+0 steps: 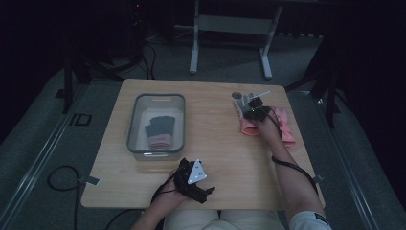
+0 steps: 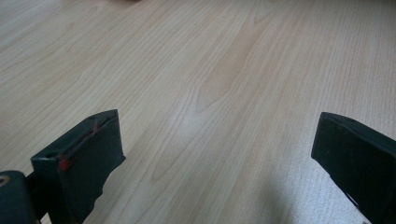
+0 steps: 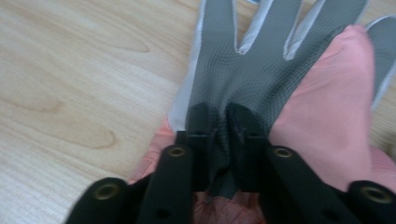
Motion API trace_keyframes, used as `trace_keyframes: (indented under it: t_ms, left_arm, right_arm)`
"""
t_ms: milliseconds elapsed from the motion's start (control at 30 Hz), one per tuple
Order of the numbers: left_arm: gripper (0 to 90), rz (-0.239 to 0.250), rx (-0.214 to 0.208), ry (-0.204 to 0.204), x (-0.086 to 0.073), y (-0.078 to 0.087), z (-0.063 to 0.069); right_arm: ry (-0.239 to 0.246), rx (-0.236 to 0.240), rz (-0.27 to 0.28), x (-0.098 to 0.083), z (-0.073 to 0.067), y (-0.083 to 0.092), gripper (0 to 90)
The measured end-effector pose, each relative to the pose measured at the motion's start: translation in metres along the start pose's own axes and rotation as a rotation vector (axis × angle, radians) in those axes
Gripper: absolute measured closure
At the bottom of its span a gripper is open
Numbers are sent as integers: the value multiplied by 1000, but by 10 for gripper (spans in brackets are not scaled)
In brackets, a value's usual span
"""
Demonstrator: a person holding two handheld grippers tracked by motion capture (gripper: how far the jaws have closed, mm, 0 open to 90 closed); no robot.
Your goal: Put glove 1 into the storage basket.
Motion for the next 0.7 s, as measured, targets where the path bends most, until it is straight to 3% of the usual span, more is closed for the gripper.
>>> trace_keyframes:
  t_ms: [133, 333, 400, 500, 567, 700]
  left_arm:
    - [14, -16, 1, -21, -1, -1, 1]
    - [14, -15, 11, -29, -1, 1, 1]
    - [14, -7, 19, -26, 0, 2, 0]
    - [14, -5, 21, -23, 0, 2, -1]
    - [14, -2, 19, -17, 1, 2, -2]
    - [14, -7, 24, -22, -1, 3, -2]
  right_arm:
    - [-57, -38, 15, 5, -3, 12, 882]
    - [-106, -21, 64, 8, -12, 40, 888]
    - [-121, -1, 101, 8, -20, 55, 888]
    - [-125, -4, 115, 7, -28, 65, 888]
    - [-140, 2, 140, 4, -41, 83, 889]
    - [-164, 16, 174, 0, -56, 108, 889]
Point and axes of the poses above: each handheld gripper's, and its own axes: y roughly backward along the jaws, x roughly out of its top, z roughly to its right, the point moved 6 cm from there along -y, roughly forward along the jaws, and after that the axes turned 2 degrees about -z, right-handed, at the moved point
